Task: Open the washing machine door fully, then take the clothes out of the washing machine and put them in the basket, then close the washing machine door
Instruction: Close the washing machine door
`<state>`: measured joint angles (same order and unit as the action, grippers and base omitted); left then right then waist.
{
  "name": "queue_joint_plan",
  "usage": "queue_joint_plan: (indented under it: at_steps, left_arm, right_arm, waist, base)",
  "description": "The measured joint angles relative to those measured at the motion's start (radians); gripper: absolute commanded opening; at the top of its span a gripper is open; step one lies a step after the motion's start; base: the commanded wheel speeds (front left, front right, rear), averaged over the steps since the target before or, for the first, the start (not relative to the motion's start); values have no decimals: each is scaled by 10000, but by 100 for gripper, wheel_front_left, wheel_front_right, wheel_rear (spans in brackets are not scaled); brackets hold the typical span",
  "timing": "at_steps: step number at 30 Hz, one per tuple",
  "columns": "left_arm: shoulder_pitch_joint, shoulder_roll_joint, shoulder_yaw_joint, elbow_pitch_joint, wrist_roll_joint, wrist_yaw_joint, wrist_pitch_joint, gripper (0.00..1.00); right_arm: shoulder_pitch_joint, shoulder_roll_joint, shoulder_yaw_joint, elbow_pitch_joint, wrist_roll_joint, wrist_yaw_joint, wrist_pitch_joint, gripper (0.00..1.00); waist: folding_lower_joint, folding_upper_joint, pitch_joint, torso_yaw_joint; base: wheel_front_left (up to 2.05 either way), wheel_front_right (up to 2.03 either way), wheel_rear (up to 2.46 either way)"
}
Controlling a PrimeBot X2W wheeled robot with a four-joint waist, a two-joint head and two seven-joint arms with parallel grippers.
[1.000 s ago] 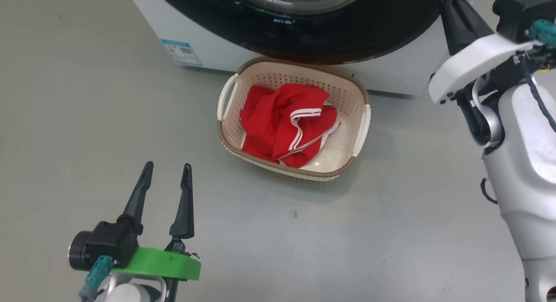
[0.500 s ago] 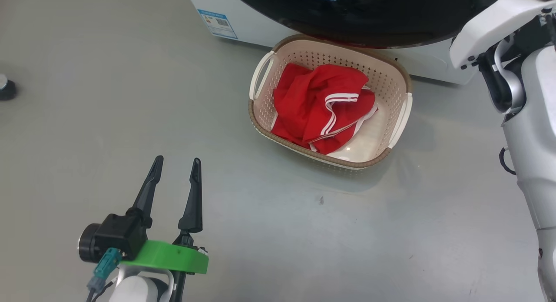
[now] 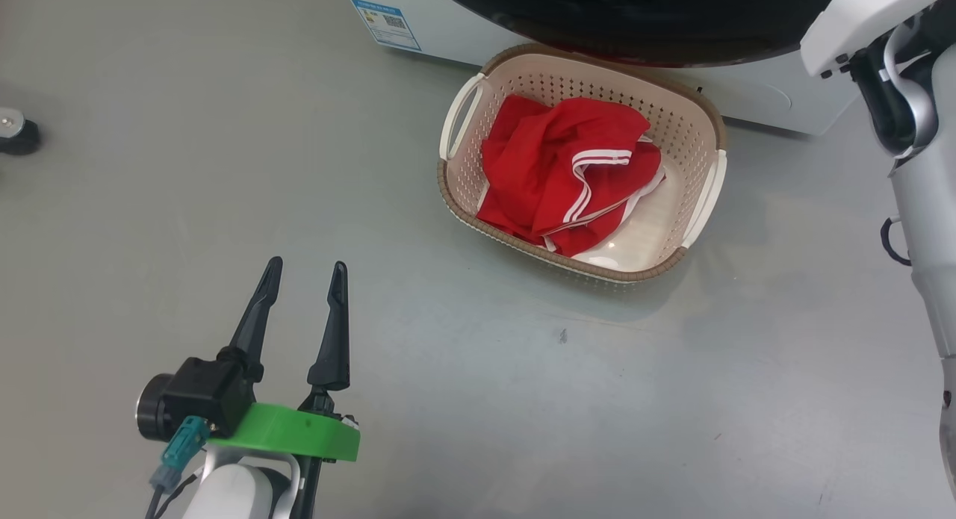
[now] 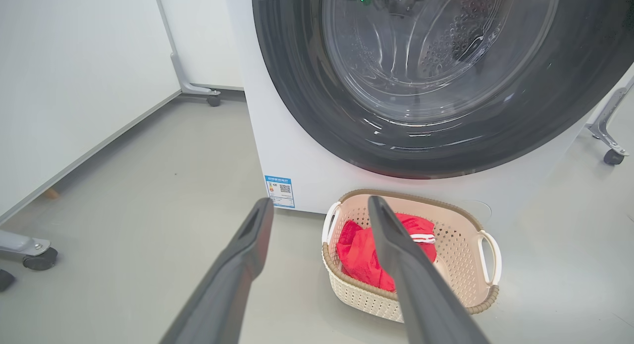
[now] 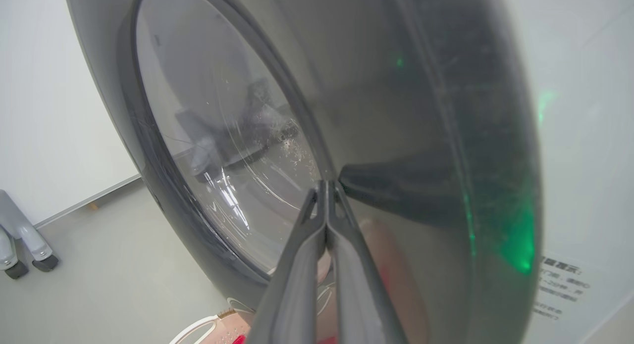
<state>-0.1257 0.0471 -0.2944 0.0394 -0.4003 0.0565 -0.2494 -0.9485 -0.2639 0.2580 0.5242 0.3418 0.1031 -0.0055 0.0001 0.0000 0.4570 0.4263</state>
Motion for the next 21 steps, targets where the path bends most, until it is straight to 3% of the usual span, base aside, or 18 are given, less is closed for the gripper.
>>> queue_joint_plan:
  at_steps: [10, 21]
  left_arm:
    - [-40, -40, 6, 0, 0, -2, 0, 100]
    - [-205, -77, 31, 6, -35, -90, -25, 100]
  right_arm:
    - [-817, -259, -324, 660, -105, -198, -272, 0]
    - [-1227, -107, -309, 1099, -247, -326, -721, 0]
  waist:
    - [0, 0, 111, 146]
    - [0, 0, 278, 154]
  base:
    - [0, 0, 0]
    - [0, 0, 0]
